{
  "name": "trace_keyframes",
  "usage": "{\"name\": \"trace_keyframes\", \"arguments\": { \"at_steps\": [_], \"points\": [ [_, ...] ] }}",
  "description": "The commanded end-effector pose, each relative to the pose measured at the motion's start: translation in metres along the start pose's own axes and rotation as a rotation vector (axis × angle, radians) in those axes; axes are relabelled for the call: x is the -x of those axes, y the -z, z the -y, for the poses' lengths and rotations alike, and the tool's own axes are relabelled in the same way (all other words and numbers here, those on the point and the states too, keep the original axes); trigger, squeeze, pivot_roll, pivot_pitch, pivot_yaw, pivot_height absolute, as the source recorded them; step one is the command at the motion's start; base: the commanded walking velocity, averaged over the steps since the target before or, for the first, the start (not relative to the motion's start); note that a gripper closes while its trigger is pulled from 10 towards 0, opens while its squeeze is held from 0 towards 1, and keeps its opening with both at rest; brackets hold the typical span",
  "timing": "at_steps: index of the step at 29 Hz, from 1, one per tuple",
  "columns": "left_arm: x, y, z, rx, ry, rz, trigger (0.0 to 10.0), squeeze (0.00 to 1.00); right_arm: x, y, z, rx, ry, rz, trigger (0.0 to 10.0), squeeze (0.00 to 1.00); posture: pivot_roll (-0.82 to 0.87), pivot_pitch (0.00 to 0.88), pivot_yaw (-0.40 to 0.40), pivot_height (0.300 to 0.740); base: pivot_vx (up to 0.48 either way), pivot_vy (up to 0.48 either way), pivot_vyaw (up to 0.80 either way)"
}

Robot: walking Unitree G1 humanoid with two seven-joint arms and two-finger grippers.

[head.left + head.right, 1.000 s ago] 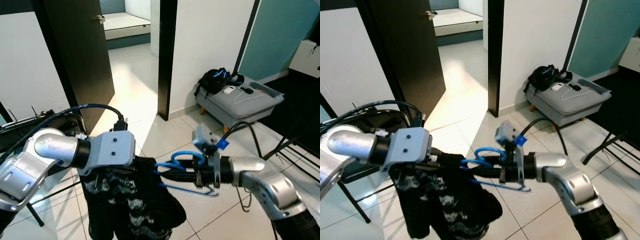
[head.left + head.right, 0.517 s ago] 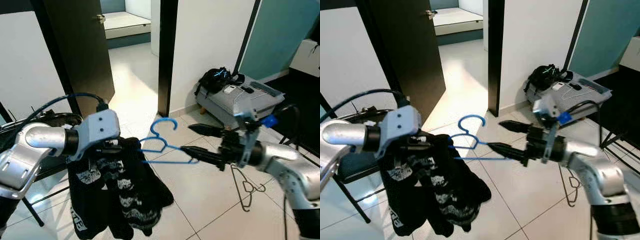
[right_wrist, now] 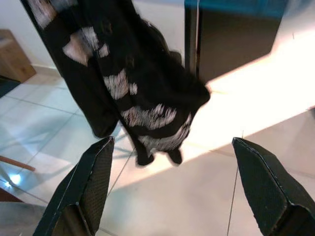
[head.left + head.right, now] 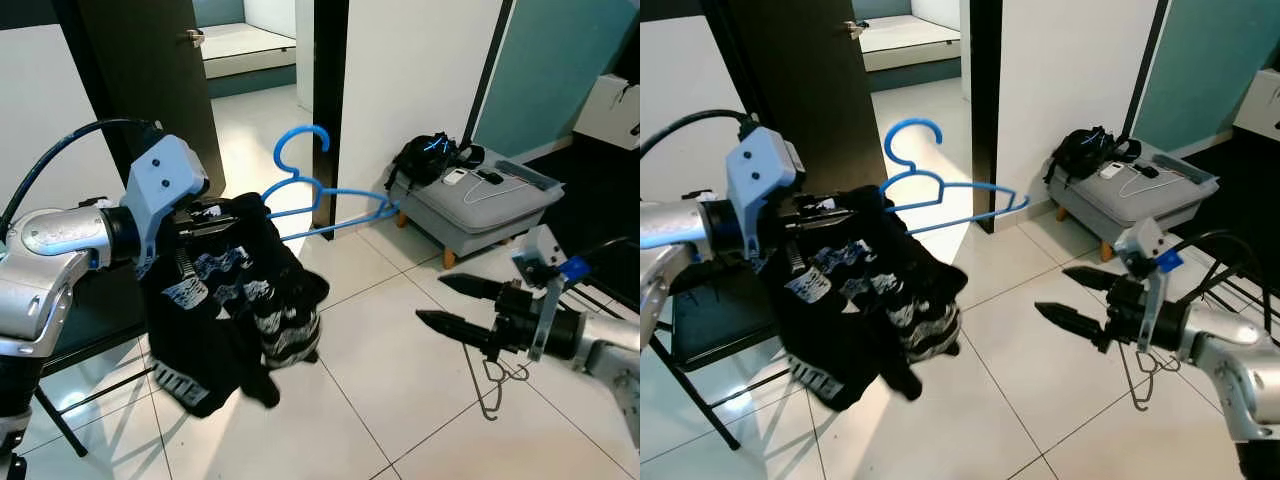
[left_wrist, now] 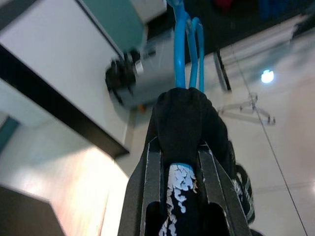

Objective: Hang hanger

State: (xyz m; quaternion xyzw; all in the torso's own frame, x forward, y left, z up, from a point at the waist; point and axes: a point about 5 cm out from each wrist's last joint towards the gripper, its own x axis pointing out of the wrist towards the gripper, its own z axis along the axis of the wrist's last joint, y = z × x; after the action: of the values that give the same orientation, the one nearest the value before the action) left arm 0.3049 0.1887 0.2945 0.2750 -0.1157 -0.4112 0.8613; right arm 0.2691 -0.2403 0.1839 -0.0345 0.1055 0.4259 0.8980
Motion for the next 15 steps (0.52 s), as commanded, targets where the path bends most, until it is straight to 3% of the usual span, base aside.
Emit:
{"name": "trace_keyframes", "arguments": {
  "at_steps": [1,2,8,12,15],
  "points": [
    [0.003,-0.029,-0.015,-0.040,-0.044,0.124,0.0,0.00,-0.009,0.014,-0.004,-0.039,-0.008,-0.021,10.0,0.00,0.00,0.000,0.038,0.740,0.000,0.000,0.00],
    [0.003,-0.040,-0.019,-0.047,-0.044,0.174,0.0,0.00,-0.013,0.019,-0.006,-0.070,-0.005,-0.004,10.0,0.00,0.00,0.000,0.041,0.740,0.000,0.000,0.00],
    [0.002,-0.052,-0.025,-0.071,-0.035,0.214,0.0,0.00,-0.016,0.022,-0.005,-0.100,0.009,0.025,10.0,0.00,0.01,0.000,0.043,0.740,0.000,0.000,0.00],
    [0.000,-0.076,-0.034,-0.062,-0.027,0.341,0.0,0.00,-0.016,0.023,-0.004,-0.143,0.033,0.097,10.0,0.00,0.00,0.000,0.053,0.740,0.000,0.000,0.00],
    [0.000,-0.082,-0.034,-0.061,-0.020,0.371,0.0,0.00,-0.015,0.022,-0.005,-0.149,0.032,0.118,10.0,0.00,0.00,0.000,0.055,0.740,0.000,0.000,0.00]
  ]
}}
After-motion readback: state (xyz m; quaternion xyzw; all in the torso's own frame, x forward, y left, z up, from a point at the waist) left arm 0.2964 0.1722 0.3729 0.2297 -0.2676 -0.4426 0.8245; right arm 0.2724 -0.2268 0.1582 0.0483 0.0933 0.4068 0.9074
